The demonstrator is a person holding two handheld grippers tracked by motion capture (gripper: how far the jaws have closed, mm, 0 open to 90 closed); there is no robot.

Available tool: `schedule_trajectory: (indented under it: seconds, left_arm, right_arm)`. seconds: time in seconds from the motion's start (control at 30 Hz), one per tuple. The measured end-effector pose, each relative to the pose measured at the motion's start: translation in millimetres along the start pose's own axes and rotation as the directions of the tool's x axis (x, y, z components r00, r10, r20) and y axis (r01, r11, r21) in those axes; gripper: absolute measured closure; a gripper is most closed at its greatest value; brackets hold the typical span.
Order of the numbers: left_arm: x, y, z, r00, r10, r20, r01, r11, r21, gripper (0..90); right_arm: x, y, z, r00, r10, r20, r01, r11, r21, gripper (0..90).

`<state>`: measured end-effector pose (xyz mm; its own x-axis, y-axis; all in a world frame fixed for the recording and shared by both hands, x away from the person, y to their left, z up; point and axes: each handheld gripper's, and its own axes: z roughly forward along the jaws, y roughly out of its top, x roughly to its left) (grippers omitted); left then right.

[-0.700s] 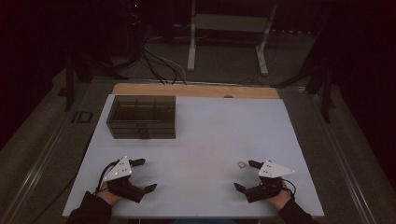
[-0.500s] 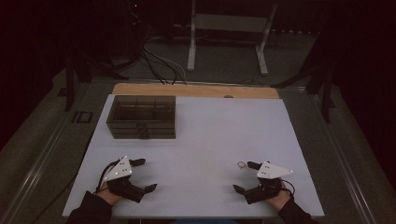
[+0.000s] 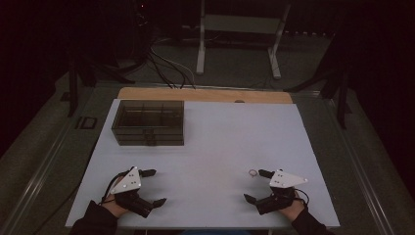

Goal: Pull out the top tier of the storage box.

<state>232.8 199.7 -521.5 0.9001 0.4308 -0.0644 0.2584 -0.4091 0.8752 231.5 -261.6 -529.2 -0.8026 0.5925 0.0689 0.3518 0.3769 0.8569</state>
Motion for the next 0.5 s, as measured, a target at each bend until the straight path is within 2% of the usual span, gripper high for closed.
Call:
schedule_trajectory:
  seconds: [0.17, 0.5]
  left_arm:
    - [-5.1, 5.8, 0.0, 0.9993, 0.030, 0.022, -0.030, 0.9995, 0.003, 1.0]
    - [-11.3, 23.5, -4.0, 0.9968, 0.080, 0.006, -0.080, 0.9968, -0.004, 1.0]
  right_arm:
    - [1.0, 0.9, -0.1, 1.0000, 0.003, 0.001, -0.003, 1.000, -0.005, 0.0]
    - [2.0, 2.4, -2.8, 1.0000, 0.003, 0.005, -0.003, 0.999, -0.034, 0.0]
